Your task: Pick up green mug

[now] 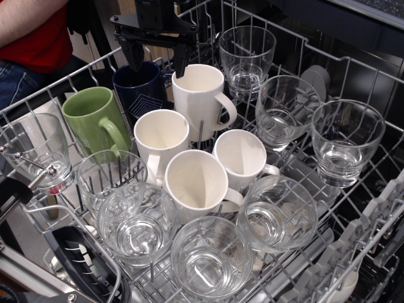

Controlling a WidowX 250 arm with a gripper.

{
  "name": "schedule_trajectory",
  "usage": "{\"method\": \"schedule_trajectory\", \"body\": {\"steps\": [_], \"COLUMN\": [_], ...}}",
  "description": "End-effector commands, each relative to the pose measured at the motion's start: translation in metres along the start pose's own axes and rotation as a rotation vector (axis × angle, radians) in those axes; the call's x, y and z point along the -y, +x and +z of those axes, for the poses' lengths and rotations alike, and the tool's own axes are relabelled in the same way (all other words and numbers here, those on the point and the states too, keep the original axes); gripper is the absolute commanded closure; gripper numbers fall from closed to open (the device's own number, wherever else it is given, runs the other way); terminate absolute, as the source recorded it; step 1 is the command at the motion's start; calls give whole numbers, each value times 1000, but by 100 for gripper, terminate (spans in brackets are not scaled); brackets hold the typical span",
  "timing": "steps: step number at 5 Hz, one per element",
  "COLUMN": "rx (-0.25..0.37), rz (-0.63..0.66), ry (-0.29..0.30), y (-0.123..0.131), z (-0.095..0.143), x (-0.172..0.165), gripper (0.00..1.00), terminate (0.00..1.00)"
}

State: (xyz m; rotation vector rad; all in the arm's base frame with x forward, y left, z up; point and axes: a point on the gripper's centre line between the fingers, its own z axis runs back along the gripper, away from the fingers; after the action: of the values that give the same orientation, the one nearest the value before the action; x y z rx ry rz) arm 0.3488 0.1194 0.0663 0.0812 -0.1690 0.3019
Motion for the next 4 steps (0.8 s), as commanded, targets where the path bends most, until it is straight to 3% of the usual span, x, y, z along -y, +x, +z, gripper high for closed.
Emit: {"method": "schedule_trajectory", "body": {"steps": [1,2,3,4], "rx": [0,-103,-94,-111], "rz": [0,23,23,-10], "ry": [0,-72,-105,-78], "y": [0,6,12,20], "z": [0,-8,-15,-25], "x": [0,-18,-36,-53], "gripper": [0,0,0,0], "terminate": [0,0,0,0]}}
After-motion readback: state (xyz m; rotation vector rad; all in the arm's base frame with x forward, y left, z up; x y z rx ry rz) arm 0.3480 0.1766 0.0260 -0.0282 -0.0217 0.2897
